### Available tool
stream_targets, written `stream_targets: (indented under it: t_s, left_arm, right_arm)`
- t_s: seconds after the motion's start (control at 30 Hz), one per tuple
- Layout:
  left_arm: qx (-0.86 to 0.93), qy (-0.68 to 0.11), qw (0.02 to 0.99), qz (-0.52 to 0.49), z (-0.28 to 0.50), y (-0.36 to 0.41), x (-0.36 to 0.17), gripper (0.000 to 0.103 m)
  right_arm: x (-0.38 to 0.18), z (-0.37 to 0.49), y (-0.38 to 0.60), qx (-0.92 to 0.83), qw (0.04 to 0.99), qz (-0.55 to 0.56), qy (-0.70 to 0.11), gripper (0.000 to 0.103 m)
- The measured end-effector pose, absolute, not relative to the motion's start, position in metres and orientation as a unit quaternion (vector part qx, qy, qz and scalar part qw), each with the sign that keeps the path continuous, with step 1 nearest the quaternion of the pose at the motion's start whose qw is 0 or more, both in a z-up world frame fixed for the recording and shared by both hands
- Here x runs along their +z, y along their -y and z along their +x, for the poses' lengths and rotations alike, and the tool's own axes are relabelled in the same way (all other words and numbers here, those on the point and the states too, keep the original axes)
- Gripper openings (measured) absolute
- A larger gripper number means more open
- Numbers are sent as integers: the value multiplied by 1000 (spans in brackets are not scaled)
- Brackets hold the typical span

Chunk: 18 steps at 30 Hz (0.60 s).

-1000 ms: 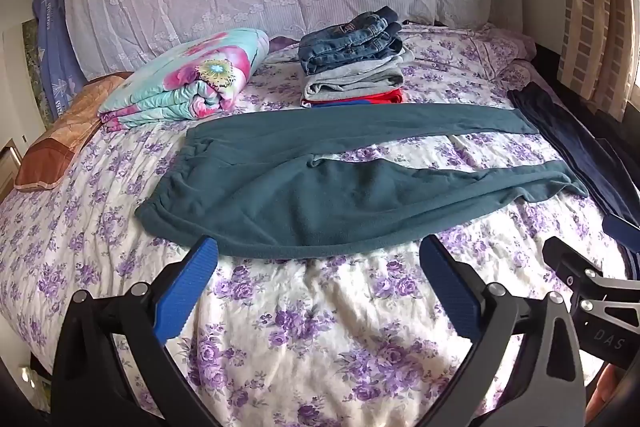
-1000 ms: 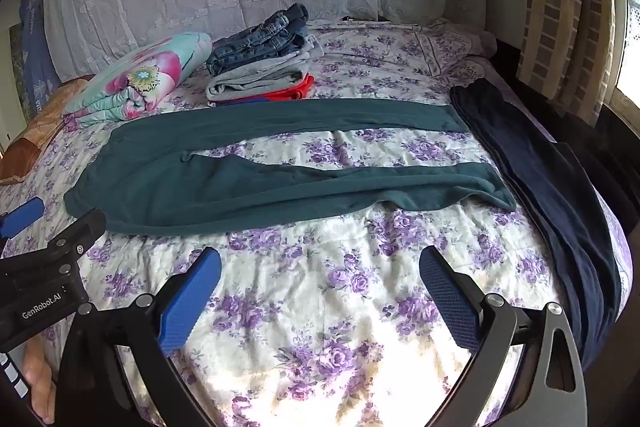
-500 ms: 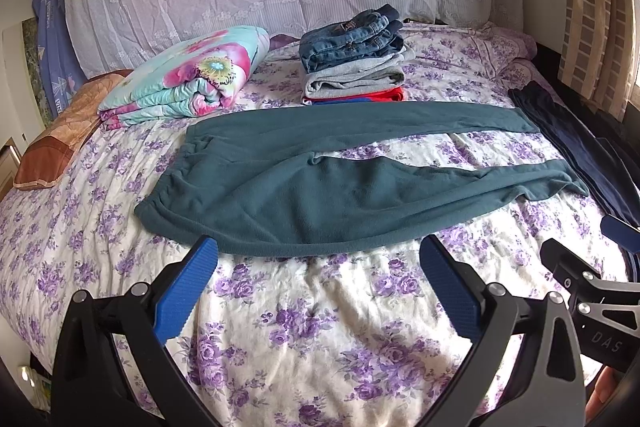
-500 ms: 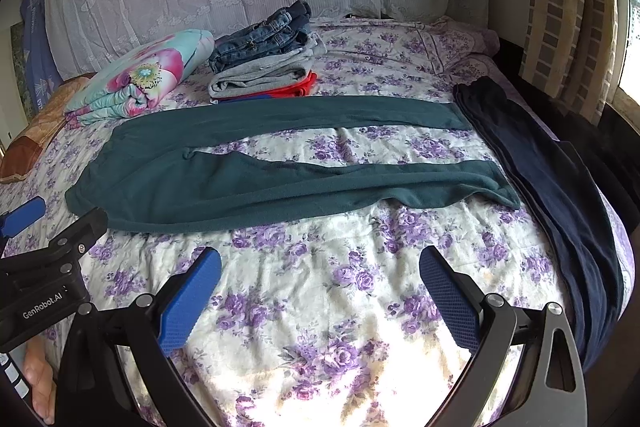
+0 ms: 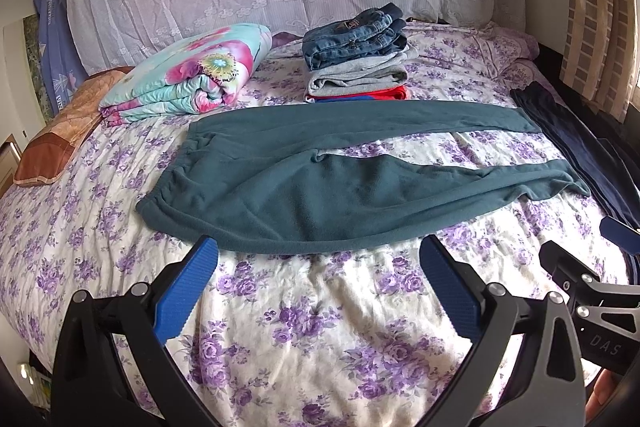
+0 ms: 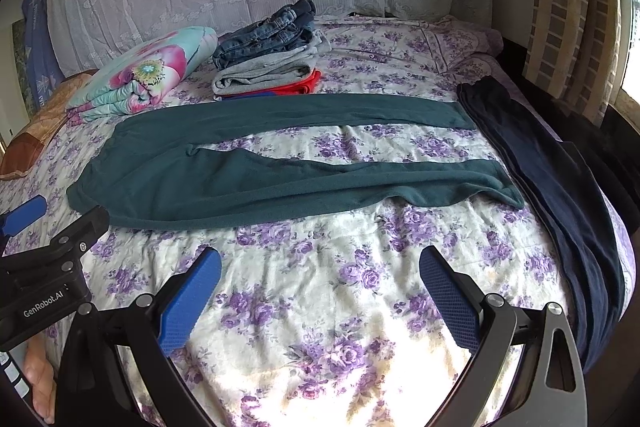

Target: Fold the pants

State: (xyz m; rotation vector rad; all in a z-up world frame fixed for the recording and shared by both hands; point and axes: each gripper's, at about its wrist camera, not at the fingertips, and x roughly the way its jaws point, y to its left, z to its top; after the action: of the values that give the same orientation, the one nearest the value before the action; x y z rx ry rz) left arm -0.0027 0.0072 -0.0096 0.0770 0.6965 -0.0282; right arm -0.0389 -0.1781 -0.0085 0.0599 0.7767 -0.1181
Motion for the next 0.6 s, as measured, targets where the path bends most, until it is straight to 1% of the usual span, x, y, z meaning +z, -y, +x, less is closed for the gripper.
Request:
stream_targets:
  t_s: [0.23,0.3,0.6]
  left_arm:
    - [-15,-342,939,38,-2,-7,-9,98]
    - [-15,-342,939,37,-2,-7,-9,98]
    - [-15,-343,939,38,-2,-9,-10,98]
  right_arm:
    - [-9,-39,177,-57,923,29,-379,100]
    - [-18,-41,165,-57,923,30,-380,100]
    - [-12,-39,175,-57,923,30,-380,99]
